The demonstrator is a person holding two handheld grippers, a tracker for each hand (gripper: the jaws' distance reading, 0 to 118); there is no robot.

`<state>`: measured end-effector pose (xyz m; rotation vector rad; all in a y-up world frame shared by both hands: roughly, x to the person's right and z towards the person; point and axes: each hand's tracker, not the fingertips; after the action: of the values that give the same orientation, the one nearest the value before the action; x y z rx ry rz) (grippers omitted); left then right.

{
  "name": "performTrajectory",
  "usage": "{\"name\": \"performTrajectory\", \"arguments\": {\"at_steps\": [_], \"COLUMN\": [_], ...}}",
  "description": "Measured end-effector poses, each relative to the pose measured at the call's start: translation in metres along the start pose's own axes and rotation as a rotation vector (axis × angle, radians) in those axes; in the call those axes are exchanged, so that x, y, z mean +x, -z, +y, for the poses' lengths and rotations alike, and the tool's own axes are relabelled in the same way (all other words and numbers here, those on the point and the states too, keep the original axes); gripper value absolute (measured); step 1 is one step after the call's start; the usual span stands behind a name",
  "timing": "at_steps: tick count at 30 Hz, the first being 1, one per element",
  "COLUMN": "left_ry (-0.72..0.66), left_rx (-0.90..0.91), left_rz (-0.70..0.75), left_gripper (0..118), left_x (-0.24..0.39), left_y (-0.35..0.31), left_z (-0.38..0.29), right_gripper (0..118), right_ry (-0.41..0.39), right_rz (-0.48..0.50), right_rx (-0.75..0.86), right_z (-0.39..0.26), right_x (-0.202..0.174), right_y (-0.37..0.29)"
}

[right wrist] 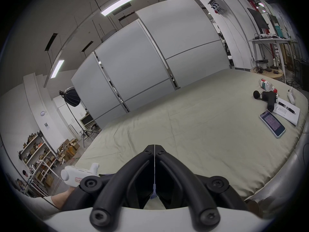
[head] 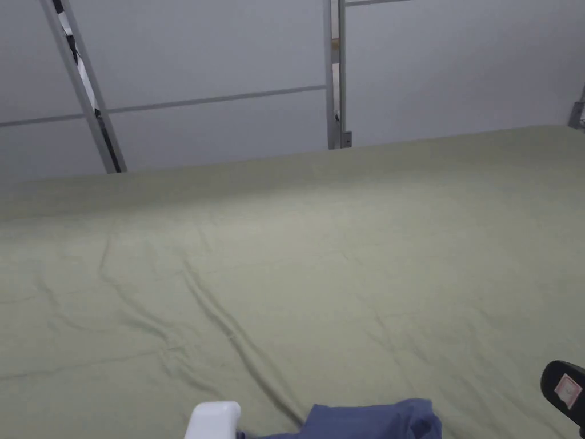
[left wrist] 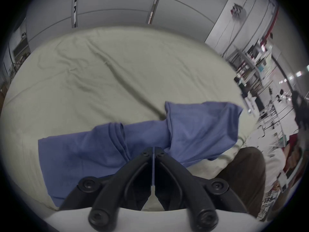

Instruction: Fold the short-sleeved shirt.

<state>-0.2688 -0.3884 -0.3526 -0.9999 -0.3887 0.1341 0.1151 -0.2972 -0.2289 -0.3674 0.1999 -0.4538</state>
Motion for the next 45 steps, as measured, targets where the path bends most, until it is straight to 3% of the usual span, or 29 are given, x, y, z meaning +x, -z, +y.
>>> {"name": "performTrajectory", "arguments": {"at_steps": [6, 7, 9, 15, 17, 19, 21, 23, 24, 25, 26, 27, 28, 30, 33, 36, 37, 41, 44, 45], "left_ry": [-0.252, -0.300, -0.406, -0.833, -0.969, -1.024, -0.941, -0.842, -0.779, -0.716, -0.710, -0.795, -0.839, -0.809, -0.683, -0.689, -0.698, -0.662, -0.563, -0.527], "left_rx": [0.155, 0.192, 0.224, 0.170, 0.150, 0.062, 0.088, 0.014, -0.022, -0.062, -0.082, -0.030, -0.038, -0.045, -0.027, 0.048, 0.071, 0.119, 0.124, 0.128], "left_rz": [-0.254, -0.291, -0.330, -0.416, -0.543, -0.593, -0.658, -0.581, -0.516, -0.407, -0.352, -0.471, -0.496, -0.433, -0.323, -0.225, -0.194, 0.025, -0.011, -0.031], "left_gripper": [7, 30, 118, 118, 118, 118, 114, 94, 56, 22, 18, 18, 18, 18, 17, 17, 17, 17, 17, 17], "left_x": [-0.103, -0.125, -0.159, -0.248, -0.240, -0.223, -0.197, -0.168, -0.154, -0.205, -0.211, -0.227, -0.241, -0.213, -0.237, -0.267, -0.243, -0.252, -0.224, -0.186], "left_y": [-0.073, -0.084, -0.101, -0.085, -0.070, -0.046, -0.044, -0.039, -0.033, -0.008, 0.000, 0.000, -0.001, -0.015, -0.031, -0.063, -0.087, -0.127, -0.136, -0.142], "left_z": [-0.002, -0.008, -0.018, -0.051, -0.068, -0.074, -0.071, -0.054, -0.049, -0.054, -0.054, -0.056, -0.053, -0.063, -0.066, -0.070, -0.068, -0.064, -0.049, -0.039], "right_gripper": [3, 3, 3, 3, 3, 3, 3, 3, 3, 3, 3, 3, 3, 3, 3, 3, 3, 3, 3, 3], "right_ry": [0.001, 0.002, 0.005, 0.015, 0.010, 0.001, -0.013, -0.023, -0.027, -0.030, -0.034, -0.037, -0.041, -0.047, -0.056, -0.057, -0.055, -0.045, -0.027, -0.020], "right_rz": [-0.009, -0.006, -0.004, -0.007, -0.011, -0.012, -0.013, -0.012, -0.008, -0.002, 0.004, 0.010, 0.017, 0.021, 0.032, 0.037, 0.040, 0.046, 0.052, 0.055], "right_rx": [-0.012, -0.019, -0.029, -0.044, -0.050, -0.058, -0.063, -0.070, -0.072, -0.074, -0.073, -0.072, -0.070, -0.074, -0.079, -0.082, -0.081, -0.074, -0.070, -0.069], "right_z": [-0.003, -0.003, -0.003, -0.001, 0.000, 0.000, 0.001, 0.001, 0.002, 0.002, 0.002, 0.001, 0.001, 0.000, -0.002, -0.005, -0.006, -0.008, -0.009, -0.010], "right_x": [-0.005, -0.006, -0.009, -0.019, -0.023, -0.029, -0.035, -0.037, -0.039, -0.042, -0.044, -0.046, -0.047, -0.050, -0.050, -0.046, -0.045, -0.038, -0.033, -0.032], "right_y": [0.004, 0.006, 0.008, 0.011, 0.013, 0.015, 0.017, 0.020, 0.022, 0.024, 0.025, 0.026, 0.026, 0.028, 0.029, 0.028, 0.027, 0.024, 0.024, 0.024]}}
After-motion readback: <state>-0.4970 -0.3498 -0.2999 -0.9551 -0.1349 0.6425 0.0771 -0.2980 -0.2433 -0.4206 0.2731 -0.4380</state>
